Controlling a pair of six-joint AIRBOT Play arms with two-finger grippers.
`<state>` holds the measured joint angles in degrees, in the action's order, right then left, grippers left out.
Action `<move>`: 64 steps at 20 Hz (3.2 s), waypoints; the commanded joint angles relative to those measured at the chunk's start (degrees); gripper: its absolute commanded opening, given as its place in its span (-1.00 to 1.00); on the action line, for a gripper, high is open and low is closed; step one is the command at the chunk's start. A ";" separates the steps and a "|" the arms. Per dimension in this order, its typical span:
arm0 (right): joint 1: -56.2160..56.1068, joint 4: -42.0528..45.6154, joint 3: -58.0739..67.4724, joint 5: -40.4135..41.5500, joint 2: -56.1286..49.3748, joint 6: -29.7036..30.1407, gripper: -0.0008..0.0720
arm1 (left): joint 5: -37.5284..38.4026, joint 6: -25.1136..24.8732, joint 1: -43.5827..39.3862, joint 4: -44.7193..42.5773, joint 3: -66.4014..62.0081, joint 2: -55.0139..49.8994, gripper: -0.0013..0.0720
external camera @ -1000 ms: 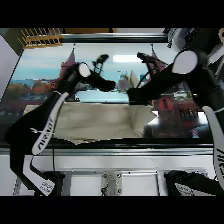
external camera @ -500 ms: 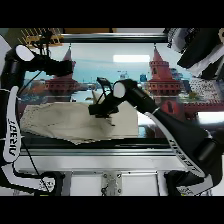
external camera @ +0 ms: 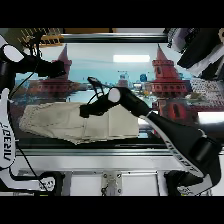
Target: Fold the clothes and pants, and hang the long-sleeved shirts on hangers.
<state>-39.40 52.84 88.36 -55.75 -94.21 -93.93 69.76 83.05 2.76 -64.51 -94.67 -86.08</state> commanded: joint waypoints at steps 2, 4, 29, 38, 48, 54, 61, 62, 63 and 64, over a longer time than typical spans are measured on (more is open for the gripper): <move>14.08 5.33 -18.16 -3.91 15.72 3.10 0.50 | -3.63 -1.84 0.00 0.13 15.08 8.85 -0.94; 24.44 5.44 -30.42 -3.91 22.99 3.08 0.50 | -4.92 -2.69 -0.26 0.17 22.95 13.09 -0.94; 38.01 -6.86 -40.46 -0.59 10.51 25.24 -0.96 | -14.88 0.35 -15.78 0.22 38.66 18.71 -0.94; 60.43 26.93 -22.77 -23.69 18.78 20.98 -0.96 | -21.84 1.40 -28.68 0.22 35.08 8.41 -0.94; 42.69 26.91 0.68 -39.87 24.87 5.01 -0.96 | -19.47 1.38 -43.21 0.24 10.01 -17.51 -0.94; 32.89 26.45 3.21 -39.91 24.81 -4.20 -0.96 | -14.47 1.40 -47.01 0.24 0.98 -26.82 -0.94; 28.09 19.47 3.21 -37.75 24.79 -11.28 -0.96 | -10.86 1.36 -42.91 2.32 -3.15 -27.56 -0.94; 27.41 18.25 3.21 -36.79 24.79 -11.91 -0.96 | -10.56 1.36 -41.05 1.75 -3.26 -26.38 -0.94; 26.38 17.75 3.21 -35.65 24.76 -12.96 -0.96 | -10.32 1.36 -38.93 0.72 -3.23 -24.85 -0.94; 25.05 17.81 3.21 -34.56 24.65 -13.97 -0.96 | -10.10 1.36 -36.76 -0.02 -3.23 -23.41 -0.94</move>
<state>-11.75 73.32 91.50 -93.19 -69.45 -104.38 58.24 84.49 -38.46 -62.81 -97.25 -112.07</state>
